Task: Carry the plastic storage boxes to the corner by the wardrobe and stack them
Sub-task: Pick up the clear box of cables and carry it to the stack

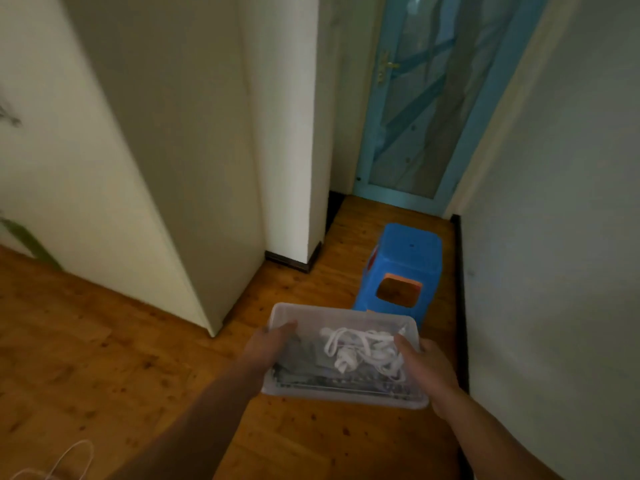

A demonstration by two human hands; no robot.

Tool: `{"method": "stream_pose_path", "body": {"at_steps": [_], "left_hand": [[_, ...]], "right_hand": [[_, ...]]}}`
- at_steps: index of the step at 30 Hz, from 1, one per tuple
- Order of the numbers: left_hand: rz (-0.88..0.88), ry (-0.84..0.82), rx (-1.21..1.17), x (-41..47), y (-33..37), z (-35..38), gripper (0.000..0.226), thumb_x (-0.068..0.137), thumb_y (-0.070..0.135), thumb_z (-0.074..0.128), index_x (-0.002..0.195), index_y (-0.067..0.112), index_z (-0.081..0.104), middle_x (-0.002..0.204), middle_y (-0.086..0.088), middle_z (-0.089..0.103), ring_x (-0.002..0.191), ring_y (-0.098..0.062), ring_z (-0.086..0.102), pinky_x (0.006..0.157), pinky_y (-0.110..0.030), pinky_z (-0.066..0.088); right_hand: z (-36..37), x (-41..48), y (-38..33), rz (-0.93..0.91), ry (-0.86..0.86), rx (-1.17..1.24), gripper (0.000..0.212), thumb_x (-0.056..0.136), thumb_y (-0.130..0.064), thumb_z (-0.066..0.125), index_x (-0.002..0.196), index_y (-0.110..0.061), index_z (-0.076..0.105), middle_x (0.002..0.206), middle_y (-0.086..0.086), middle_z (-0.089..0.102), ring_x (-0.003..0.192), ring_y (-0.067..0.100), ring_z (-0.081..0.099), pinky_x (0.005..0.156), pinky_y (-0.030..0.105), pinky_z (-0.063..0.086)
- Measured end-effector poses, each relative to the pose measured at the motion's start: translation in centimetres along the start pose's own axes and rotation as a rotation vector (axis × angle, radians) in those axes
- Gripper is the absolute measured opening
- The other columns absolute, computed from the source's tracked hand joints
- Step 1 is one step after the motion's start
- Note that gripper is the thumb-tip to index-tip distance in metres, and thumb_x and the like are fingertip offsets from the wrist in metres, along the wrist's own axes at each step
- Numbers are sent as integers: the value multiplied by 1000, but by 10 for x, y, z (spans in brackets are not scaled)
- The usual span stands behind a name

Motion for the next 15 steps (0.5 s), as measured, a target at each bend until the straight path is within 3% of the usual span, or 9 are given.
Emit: {"method": "stream_pose_path", "body": {"at_steps": [5,10,15], "left_hand": [[-8,94,-100,8,-10,-54,52,90,42,62,127,6,56,96,-3,62,80,-18,58,55,-27,44],[-21,139,-165,22,-12,-115,55,89,42,63,131,7,53,117,-11,61,98,-28,59,70,-35,50],[-4,227,-200,36,-11,-189,59,88,43,64,132,6,50,110,-7,62,92,-24,60,63,-30,49]], "right_hand": [[48,7,-43,-62,-89,-64,34,90,-58,50,98,-28,64,92,-4,67,83,17,63,83,44,54],[103,9,-82,-71,-120,-114,54,87,-63,49,121,-21,57,116,3,60,99,23,58,78,37,48],[169,4,-130,-98,-161,-133,53,86,-63,51,121,-24,57,96,-7,59,81,11,56,62,31,46]]}}
Point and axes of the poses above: each hand's wrist, its own x-axis towards the middle knuckle, its own z-axis out of the palm, y = z × x, the point moved 4 cm from there along x, towards the middle knuckle
